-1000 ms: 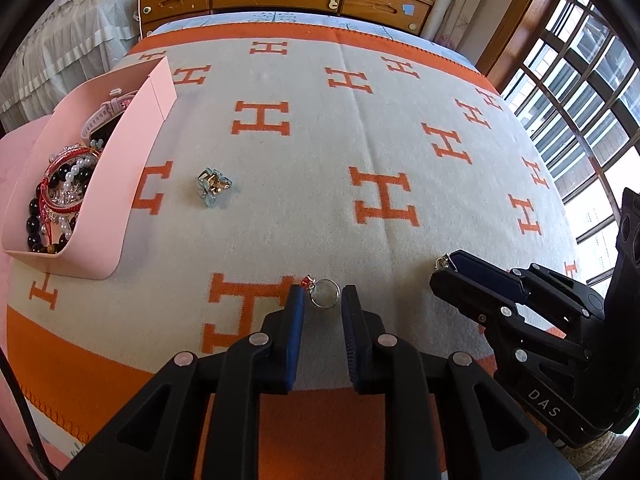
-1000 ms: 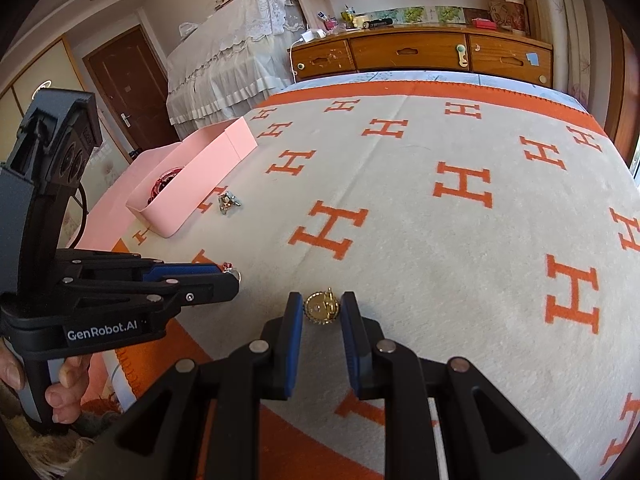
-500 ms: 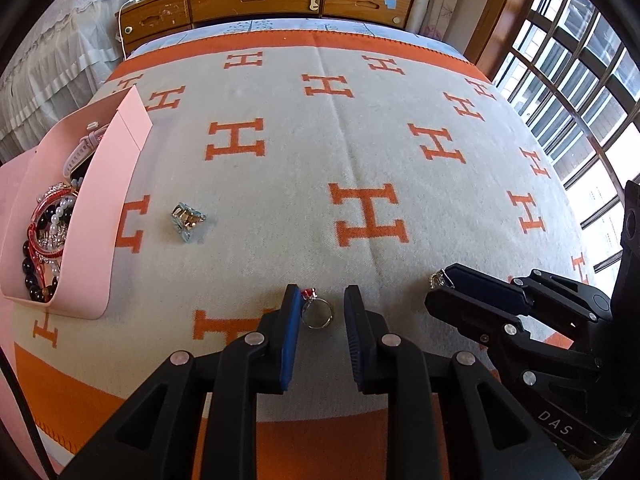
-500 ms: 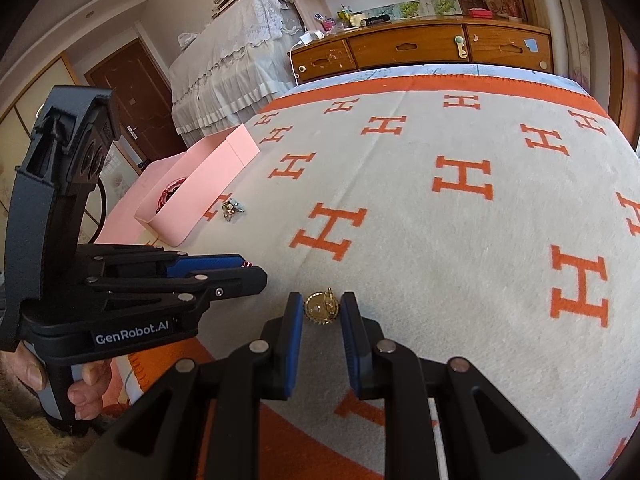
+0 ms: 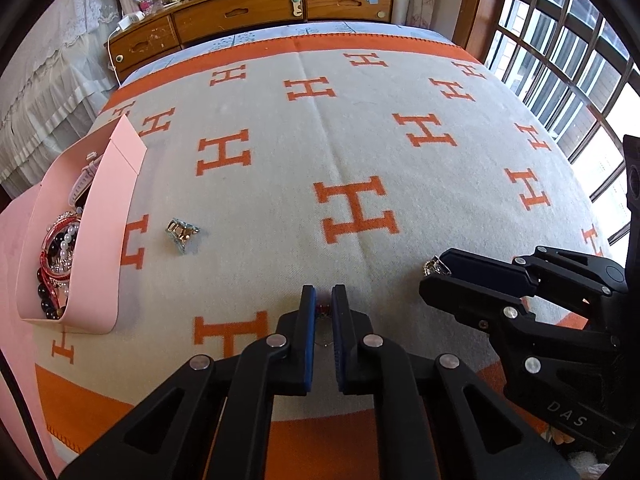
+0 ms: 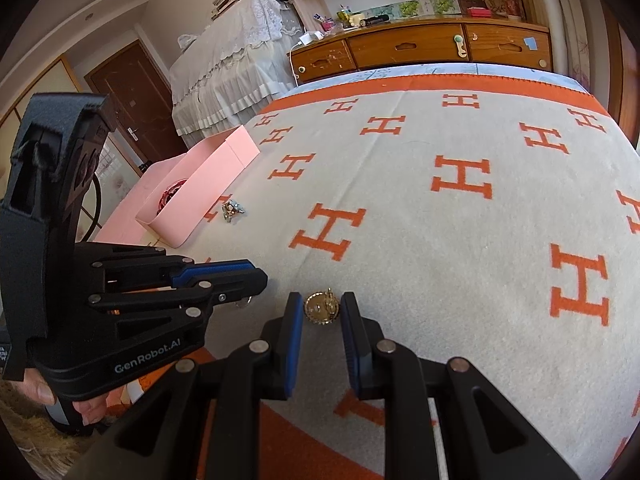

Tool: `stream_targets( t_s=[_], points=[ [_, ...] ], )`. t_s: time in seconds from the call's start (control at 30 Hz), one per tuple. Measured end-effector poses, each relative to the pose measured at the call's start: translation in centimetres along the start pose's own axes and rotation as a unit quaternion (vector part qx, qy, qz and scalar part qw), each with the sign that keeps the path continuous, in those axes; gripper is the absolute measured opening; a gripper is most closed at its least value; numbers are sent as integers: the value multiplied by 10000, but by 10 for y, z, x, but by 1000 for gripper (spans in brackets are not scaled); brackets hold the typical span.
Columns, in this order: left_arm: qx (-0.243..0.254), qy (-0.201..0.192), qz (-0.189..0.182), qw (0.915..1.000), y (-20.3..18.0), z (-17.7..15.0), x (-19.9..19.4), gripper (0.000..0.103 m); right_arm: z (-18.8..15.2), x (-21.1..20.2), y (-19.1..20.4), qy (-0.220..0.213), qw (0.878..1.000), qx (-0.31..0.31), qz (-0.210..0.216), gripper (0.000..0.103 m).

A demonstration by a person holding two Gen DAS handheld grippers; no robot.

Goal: Organize jewelry
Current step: 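Carry the pendant and ring into the pink box and open both tools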

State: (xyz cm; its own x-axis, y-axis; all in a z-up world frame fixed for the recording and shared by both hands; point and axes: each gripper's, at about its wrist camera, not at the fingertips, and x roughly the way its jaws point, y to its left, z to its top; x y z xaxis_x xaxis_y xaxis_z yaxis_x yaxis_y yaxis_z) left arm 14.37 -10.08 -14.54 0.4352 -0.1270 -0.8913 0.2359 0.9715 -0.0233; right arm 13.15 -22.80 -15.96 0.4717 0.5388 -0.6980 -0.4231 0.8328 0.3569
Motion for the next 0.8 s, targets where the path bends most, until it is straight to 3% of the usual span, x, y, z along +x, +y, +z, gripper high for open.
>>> stream_targets(
  t_s=[0.37, 0.57, 0.8],
  points=[
    [-577, -557, -343, 9962, 54, -7, -60, 6, 11, 0, 30, 0, 9987, -360, -364, 19],
    [-997, -983, -377, 9894, 112, -4, -100, 6, 44, -4, 75, -173, 9971, -722, -187, 19],
    [-1496, -1328, -233, 9795, 198, 18, -128, 6, 106, 13, 132, -347, 9952, -884, 253, 19]
  ],
)
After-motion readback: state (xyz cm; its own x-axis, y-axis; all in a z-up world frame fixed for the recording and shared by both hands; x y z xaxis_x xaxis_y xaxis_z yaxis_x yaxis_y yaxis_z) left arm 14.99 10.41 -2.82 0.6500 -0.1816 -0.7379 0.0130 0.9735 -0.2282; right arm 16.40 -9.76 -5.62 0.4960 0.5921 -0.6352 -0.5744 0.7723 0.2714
